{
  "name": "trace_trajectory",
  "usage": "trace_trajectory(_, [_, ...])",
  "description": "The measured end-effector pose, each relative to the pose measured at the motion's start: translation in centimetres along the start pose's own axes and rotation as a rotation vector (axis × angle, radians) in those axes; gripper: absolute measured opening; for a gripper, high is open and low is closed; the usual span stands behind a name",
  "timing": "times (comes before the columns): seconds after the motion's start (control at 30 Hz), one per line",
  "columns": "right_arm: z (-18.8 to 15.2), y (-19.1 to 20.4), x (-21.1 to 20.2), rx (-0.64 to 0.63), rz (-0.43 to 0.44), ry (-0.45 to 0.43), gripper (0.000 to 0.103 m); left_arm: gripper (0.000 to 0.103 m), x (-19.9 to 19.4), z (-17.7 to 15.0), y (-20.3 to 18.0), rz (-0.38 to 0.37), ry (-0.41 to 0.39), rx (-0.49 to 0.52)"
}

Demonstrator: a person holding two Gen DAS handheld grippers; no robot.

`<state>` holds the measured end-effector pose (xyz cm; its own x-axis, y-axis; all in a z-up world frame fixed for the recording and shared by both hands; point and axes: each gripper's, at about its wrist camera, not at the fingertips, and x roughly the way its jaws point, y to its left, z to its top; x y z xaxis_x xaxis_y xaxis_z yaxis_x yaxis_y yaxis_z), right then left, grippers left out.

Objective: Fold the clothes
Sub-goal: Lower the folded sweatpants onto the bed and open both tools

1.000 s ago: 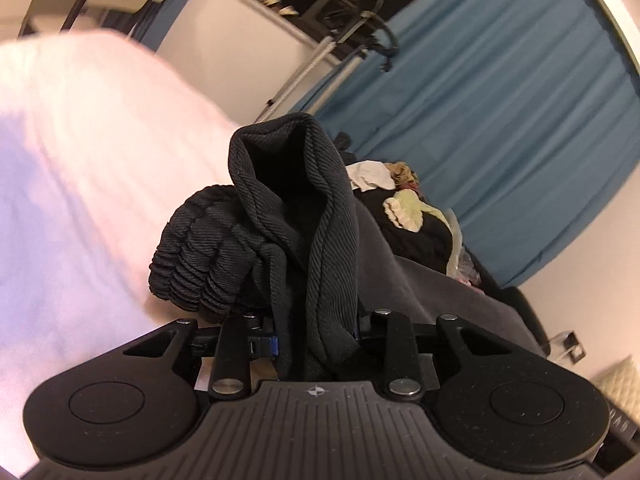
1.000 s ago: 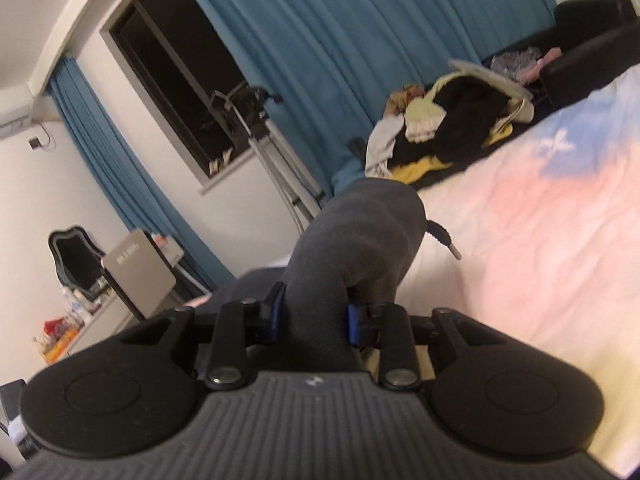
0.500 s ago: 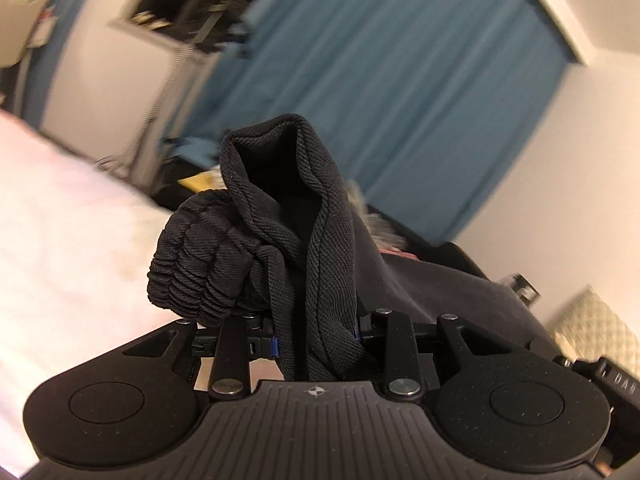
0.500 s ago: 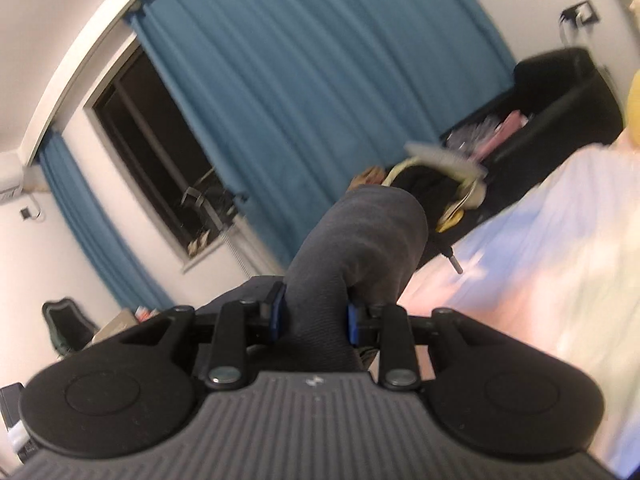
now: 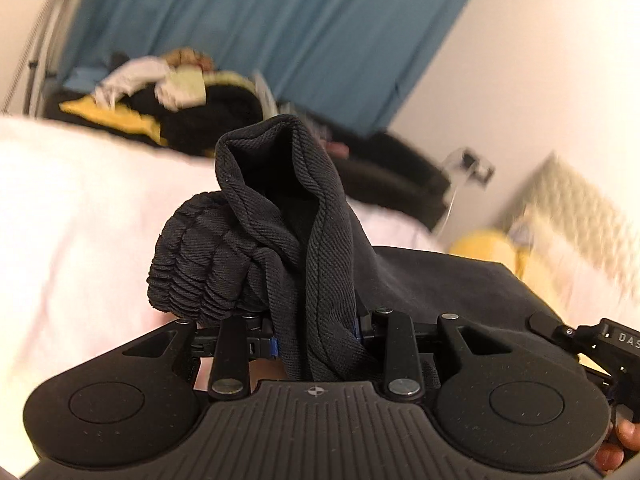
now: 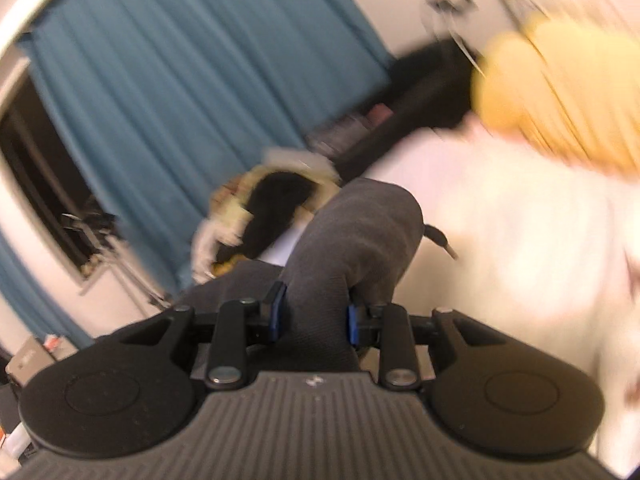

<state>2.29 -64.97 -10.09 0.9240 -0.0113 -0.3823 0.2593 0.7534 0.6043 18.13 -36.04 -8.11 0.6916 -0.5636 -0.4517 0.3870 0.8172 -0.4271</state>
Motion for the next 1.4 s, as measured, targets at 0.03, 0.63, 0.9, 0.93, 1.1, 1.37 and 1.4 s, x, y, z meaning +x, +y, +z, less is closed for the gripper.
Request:
trace_trajectory(0.03, [-1.3,-1.7,0.8,0.022,-0.029,0.020,0.031,0.036,0.4,-0.9,0.2,0.003,0.001,0.033])
trace_trajectory(0.63, [-6.1,-3.0,-1.7,0.021,-0.191,-0.007,0.067,0.072,-3.4,-3.0,2.5,-0.088,0.104,0.213])
trace_trajectory(0.9, [-5.7,4.7,-5.7,-0.136,-0.158,-0.085,0.067,0.100,-12.7,-2.0,4.3,0.041,-0.022,0.345])
trace_trajectory(0.93, [-5.6,5.8,-6.1,-0.153,-0.144,-0.092,0.067,0.100,-13.9,-1.6,4.6,0.054,-0.040,0.352])
trace_trajectory(1.1, [-5.8,13.1,-7.3,-0.248,-0.032,-0.114,0.067,0.100,-20.5,1.0,6.1,0.109,-0.132,0.369])
trace_trajectory(1.37, [-9.4,24.9,-6.3,-0.339,0.191,-0.060,0.066,0.100,-29.4,3.7,10.6,0.229,-0.232,0.373])
trace_trajectory(1.4, [-9.8,26.4,-6.2,-0.350,0.219,-0.053,0.066,0.100,-30.3,3.8,11.6,0.254,-0.235,0.362])
